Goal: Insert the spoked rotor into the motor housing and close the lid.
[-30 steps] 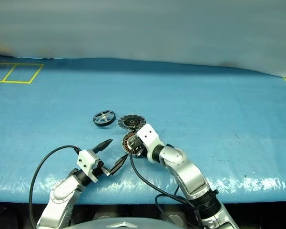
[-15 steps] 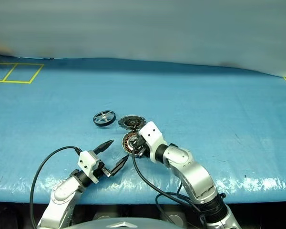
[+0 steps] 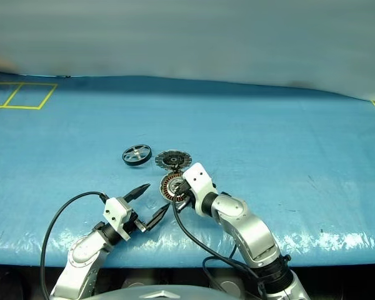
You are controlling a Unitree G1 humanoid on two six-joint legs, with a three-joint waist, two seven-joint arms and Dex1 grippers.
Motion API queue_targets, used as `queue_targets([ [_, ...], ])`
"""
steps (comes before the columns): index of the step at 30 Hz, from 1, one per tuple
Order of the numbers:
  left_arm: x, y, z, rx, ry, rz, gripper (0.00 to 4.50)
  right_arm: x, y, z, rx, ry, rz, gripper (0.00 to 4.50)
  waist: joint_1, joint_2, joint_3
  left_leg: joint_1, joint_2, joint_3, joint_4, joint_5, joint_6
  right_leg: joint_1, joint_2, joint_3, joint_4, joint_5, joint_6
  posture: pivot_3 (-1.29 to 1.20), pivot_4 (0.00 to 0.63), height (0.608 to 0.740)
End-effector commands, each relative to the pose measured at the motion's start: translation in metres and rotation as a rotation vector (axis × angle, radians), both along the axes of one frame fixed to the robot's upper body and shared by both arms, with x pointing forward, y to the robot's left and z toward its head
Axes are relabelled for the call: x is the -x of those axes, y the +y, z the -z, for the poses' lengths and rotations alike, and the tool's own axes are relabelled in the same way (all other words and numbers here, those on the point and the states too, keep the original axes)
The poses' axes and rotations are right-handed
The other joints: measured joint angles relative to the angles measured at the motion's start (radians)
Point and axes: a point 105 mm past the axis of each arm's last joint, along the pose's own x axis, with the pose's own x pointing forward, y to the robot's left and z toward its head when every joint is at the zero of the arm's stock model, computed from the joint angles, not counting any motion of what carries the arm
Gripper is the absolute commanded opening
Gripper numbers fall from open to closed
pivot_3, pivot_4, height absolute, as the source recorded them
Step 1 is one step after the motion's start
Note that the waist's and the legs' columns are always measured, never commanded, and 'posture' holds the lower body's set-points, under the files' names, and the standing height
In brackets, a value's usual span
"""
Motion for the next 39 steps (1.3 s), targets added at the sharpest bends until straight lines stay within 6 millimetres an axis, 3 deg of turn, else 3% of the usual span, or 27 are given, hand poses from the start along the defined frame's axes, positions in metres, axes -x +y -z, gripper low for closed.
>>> queue_targets([
  [1,-0.001,-0.002,-0.009,0.015,-0.042,0.015,4.50,-0.003,0.005,-0.010,-0.035,-0.044,0.001,0.01,0.000,0.000,0.000,0.000,0.000,0.000,0.000,0.000,0.000,0.000,0.000,0.000,0.000,0.000,0.000,0.00,0.150,0.740],
  [8,-0.002,-0.002,-0.011,0.016,-0.046,0.014,4.50,-0.008,0.007,-0.010,-0.038,-0.053,0.022,0.01,0.000,0.000,0.000,0.000,0.000,0.000,0.000,0.000,0.000,0.000,0.000,0.000,0.000,0.000,0.000,0.00,0.150,0.740],
  [15,-0.001,-0.003,-0.011,0.018,-0.042,0.017,4.50,-0.016,-0.004,-0.006,-0.013,-0.044,0.090,0.01,0.000,0.000,0.000,0.000,0.000,0.000,0.000,0.000,0.000,0.000,0.000,0.000,0.000,0.000,0.000,0.00,0.150,0.740],
  [27,-0.003,0.000,-0.014,0.035,-0.055,-0.008,4.50,-0.002,-0.003,-0.015,-0.064,-0.051,0.029,0.01,0.000,0.000,0.000,0.000,0.000,0.000,0.000,0.000,0.000,0.000,0.000,0.000,0.000,0.000,0.000,0.00,0.150,0.740],
  [33,-0.015,0.018,-0.029,0.101,-0.102,-0.158,4.50,0.004,-0.004,-0.033,-0.095,-0.097,-0.022,0.01,0.000,0.000,0.000,0.000,0.000,0.000,0.001,0.000,0.000,0.000,0.000,0.000,0.000,0.001,0.001,0.00,0.150,0.740],
  [39,-0.037,0.046,-0.041,0.078,-0.051,-0.295,4.50,0.006,-0.012,-0.035,-0.053,-0.122,-0.058,0.01,0.001,0.000,0.000,0.000,0.000,0.000,0.001,0.000,0.000,0.001,0.004,0.000,0.000,0.001,0.001,0.00,0.150,0.740],
])
